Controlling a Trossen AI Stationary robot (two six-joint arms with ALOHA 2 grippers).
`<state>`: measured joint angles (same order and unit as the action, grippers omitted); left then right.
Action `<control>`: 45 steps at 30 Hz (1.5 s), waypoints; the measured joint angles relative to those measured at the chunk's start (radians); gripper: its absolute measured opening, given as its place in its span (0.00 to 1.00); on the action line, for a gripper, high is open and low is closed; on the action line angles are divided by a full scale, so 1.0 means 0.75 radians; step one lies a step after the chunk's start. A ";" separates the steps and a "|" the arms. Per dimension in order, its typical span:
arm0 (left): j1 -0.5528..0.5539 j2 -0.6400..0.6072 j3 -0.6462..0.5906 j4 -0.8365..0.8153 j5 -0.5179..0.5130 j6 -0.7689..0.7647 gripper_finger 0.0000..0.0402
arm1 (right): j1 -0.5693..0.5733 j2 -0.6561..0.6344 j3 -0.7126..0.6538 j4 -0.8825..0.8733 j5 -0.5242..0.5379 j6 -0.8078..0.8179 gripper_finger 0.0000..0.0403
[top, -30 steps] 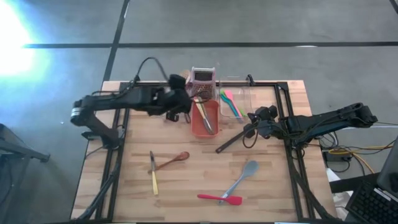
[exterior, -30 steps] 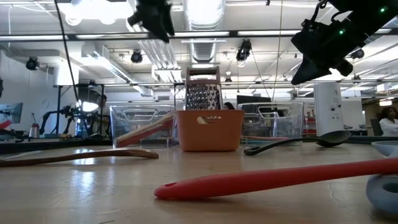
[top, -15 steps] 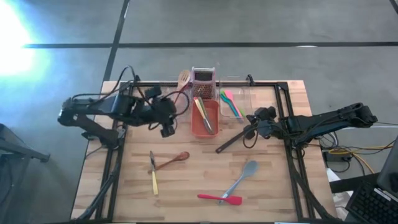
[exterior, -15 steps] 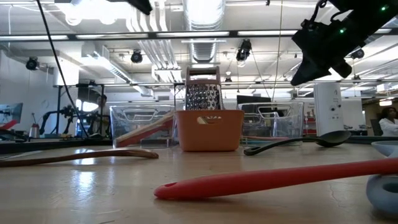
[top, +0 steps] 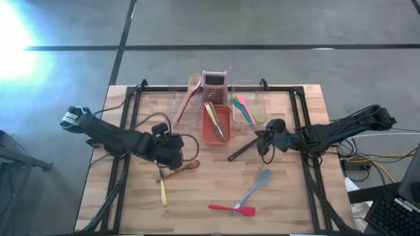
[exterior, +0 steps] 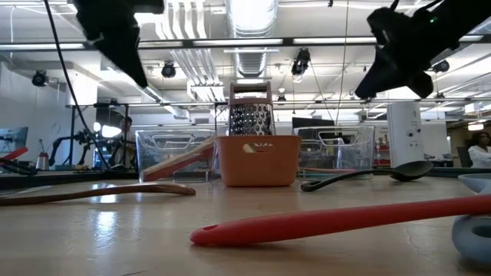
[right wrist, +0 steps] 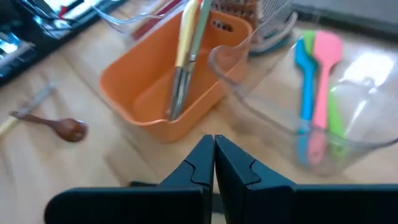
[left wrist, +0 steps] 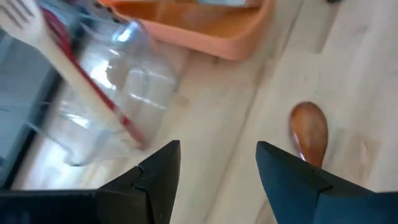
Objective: Pick & Place Kitchen Items
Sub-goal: Put the black serving spoon into the left transparent bin
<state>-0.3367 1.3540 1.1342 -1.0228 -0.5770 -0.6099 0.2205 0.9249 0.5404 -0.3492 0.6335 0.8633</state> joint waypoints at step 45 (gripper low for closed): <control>-0.022 -0.011 -0.274 0.457 -0.349 0.163 0.47 | 0.389 0.678 -0.285 0.541 0.325 1.410 0.18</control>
<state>-0.3531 1.3462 0.9287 -0.6804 -0.8391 -0.4880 0.5121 1.4334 0.3266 0.0566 0.8773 1.9211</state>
